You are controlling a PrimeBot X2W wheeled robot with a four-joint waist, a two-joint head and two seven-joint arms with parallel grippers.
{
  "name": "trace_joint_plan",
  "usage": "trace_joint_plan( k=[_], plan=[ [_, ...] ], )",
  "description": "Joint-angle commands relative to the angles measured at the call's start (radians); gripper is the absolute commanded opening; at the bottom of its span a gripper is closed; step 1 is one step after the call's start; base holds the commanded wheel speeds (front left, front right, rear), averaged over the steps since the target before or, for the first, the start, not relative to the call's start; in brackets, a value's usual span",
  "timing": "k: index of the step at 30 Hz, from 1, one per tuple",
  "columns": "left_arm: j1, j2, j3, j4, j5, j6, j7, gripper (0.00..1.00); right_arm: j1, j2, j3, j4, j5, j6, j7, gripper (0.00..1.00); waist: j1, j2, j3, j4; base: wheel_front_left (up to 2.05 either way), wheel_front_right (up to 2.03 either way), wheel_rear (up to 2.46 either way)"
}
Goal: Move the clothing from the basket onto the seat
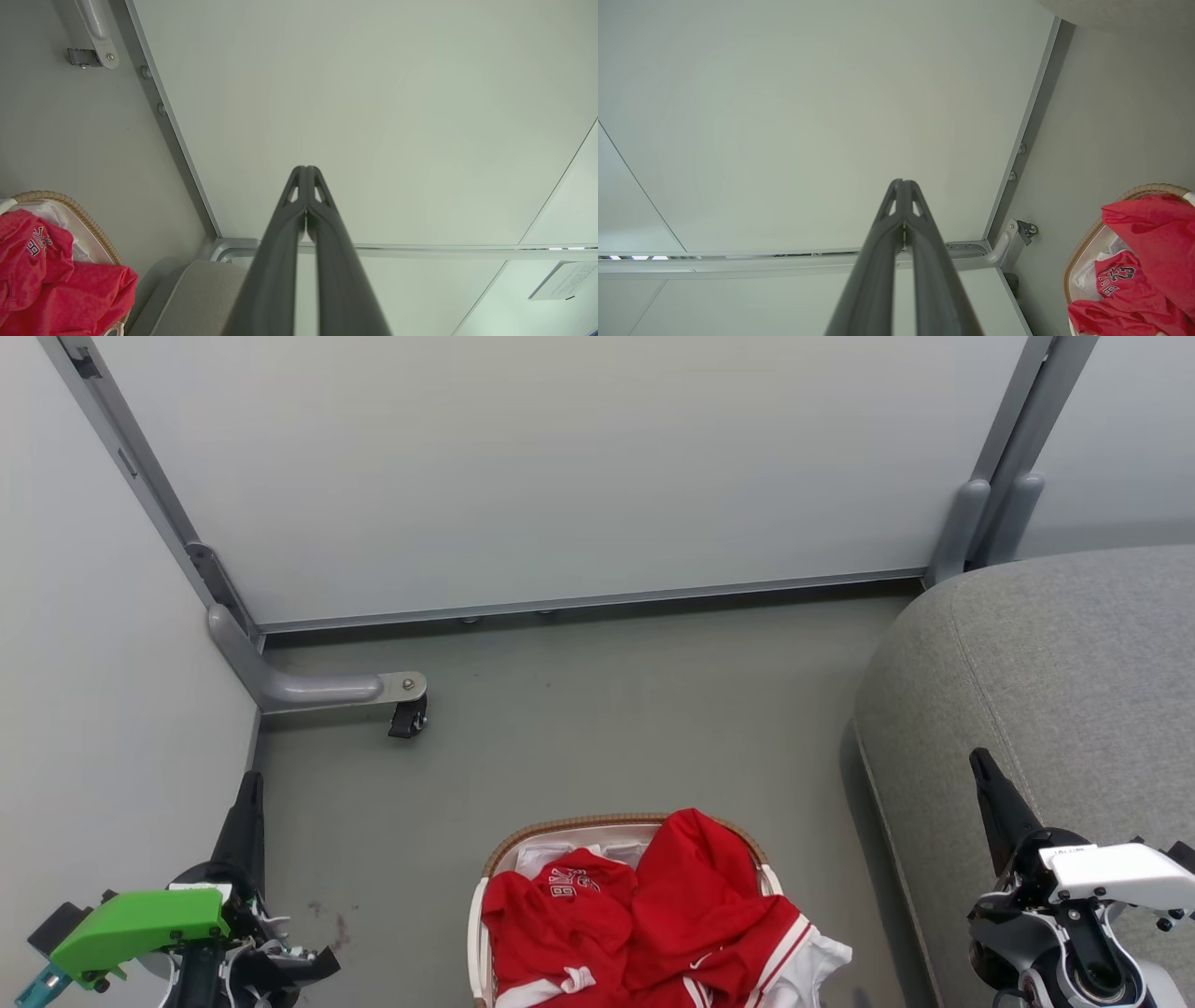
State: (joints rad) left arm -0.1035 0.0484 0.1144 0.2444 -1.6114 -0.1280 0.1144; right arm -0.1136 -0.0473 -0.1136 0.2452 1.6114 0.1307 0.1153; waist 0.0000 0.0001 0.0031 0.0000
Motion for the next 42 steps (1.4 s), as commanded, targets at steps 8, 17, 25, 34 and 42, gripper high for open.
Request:
trace_joint_plan(
  k=[8,17,25,34,42],
  plan=[
    [-0.011,0.004,0.002,-0.001,-0.003,-0.006,0.002,0.00,0.011,-0.006,-0.001,-0.003,0.003,0.000,0.000,0.00,0.0000,-0.0001,0.000,0.000,0.00,0.00,0.00],
    [-0.011,0.004,0.002,-0.001,-0.003,-0.006,0.002,0.00,0.011,-0.006,-0.001,-0.003,0.003,0.000,0.000,0.00,0.0000,-0.0001,0.000,0.000,0.00,0.00,0.00],
    [-0.011,0.004,0.002,-0.001,-0.003,-0.006,0.002,0.00,0.011,-0.006,-0.001,-0.003,0.003,0.000,0.000,0.00,0.0000,-0.0001,0.000,0.000,0.00,0.00,0.00],
    [-0.011,0.004,0.002,-0.001,-0.003,-0.006,0.002,0.00,0.011,-0.006,-0.001,-0.003,0.003,0.000,0.000,0.00,0.0000,-0.0001,0.000,0.000,0.00,0.00,0.00],
    [-0.011,0.004,0.002,-0.001,-0.003,-0.006,0.002,0.00,0.011,-0.006,-0.001,-0.003,0.003,0.000,0.000,0.00,0.0000,-0.0001,0.000,0.000,0.00,0.00,0.00]
  ],
)
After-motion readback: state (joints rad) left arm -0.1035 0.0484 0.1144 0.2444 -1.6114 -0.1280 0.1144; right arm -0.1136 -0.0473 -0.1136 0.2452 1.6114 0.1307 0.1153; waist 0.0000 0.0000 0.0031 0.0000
